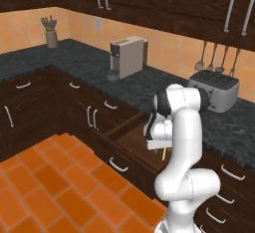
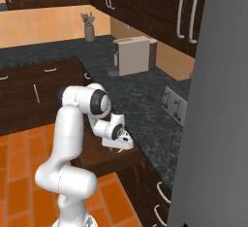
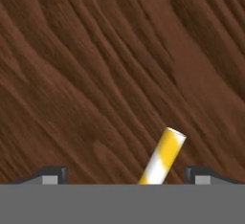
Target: Take a straw from the drawer in front and place it inside the glass cup on the dining counter.
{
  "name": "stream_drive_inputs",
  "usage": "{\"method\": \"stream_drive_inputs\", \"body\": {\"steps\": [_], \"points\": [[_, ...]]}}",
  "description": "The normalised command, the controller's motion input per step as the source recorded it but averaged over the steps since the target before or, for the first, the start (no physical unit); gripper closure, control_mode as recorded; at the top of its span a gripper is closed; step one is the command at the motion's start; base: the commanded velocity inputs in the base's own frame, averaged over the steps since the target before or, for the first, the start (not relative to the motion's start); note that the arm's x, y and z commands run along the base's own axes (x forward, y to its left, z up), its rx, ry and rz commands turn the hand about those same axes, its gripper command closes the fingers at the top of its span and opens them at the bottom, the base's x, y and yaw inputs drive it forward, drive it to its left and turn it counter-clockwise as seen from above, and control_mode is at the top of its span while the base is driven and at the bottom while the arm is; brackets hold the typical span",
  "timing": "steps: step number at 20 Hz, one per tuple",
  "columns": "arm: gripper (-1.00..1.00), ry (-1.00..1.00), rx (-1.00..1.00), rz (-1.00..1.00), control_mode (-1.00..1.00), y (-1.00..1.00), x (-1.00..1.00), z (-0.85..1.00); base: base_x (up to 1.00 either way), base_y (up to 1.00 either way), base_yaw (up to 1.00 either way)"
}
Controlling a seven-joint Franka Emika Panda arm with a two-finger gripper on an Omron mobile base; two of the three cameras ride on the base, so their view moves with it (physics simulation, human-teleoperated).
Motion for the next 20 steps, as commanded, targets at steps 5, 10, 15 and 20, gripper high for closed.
{"method": "stream_drive_inputs", "body": {"steps": [5, 10, 15, 20], "points": [[1.0, 0.01, 0.0, 0.0, -1.0, 0.16, -0.36, -0.58, 0.0, 0.0, 0.0], [1.0, 0.0, 0.0, 0.0, -1.0, 0.24, -0.34, -0.55, 0.0, 0.0, 0.0], [1.0, 0.0, 0.0, 0.0, -1.0, 0.33, -0.42, -0.36, 0.0, 0.0, 0.0], [1.0, 0.0, 0.0, 0.0, -1.0, 0.37, -0.31, -0.08, 0.0, 0.0, 0.0]]}}
